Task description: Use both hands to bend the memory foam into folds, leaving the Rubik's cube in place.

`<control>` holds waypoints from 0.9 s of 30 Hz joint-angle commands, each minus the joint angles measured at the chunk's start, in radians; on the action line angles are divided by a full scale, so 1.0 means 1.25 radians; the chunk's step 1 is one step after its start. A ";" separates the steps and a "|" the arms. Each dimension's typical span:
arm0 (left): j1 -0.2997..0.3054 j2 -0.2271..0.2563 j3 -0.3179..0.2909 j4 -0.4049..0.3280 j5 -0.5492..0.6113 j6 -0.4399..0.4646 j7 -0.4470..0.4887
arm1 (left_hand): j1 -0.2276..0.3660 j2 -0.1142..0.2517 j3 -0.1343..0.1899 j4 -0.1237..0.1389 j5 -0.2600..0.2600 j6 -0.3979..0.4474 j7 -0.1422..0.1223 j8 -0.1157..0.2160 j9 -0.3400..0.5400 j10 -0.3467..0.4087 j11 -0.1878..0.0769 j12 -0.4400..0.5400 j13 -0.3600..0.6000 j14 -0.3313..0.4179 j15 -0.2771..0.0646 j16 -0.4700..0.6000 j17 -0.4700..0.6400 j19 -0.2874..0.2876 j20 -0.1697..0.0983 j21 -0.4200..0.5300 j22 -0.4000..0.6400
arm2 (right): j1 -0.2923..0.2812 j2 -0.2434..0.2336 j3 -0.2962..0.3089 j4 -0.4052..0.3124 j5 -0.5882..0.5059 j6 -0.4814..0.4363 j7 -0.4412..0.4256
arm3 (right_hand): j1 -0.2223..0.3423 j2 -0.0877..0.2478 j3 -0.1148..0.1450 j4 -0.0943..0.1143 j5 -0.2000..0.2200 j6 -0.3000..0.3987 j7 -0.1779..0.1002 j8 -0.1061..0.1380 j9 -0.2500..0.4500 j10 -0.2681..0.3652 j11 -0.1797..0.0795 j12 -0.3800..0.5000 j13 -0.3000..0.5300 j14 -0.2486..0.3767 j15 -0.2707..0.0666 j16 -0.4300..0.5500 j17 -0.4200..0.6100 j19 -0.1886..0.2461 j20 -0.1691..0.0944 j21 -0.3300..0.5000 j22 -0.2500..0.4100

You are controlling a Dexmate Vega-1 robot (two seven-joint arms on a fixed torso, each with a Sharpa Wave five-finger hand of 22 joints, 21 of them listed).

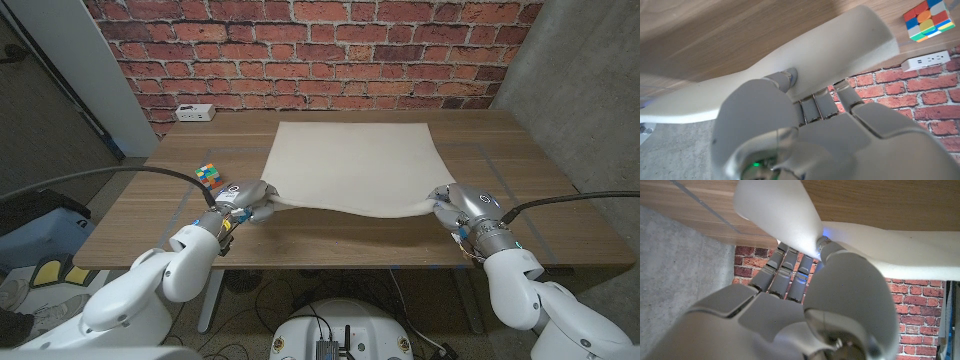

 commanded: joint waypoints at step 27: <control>0.029 -0.077 -0.086 -0.127 0.420 0.044 -0.283 | -0.031 0.012 0.013 0.017 0.008 0.012 0.026 -0.003 0.014 0.073 -0.040 0.004 0.073 -0.042 -0.049 -0.017 0.007 -0.082 0.002 0.014 -0.003 | -0.088 0.081 0.041 -0.036 -0.197 0.015 -0.029 | -0.005 0.001 0.010 -0.009 -0.003 0.022 0.021 0.002 -0.001 -0.016 0.002 0.007 0.007 -0.008 -0.120 -0.036 0.001 -0.007 -0.036 0.013 0.000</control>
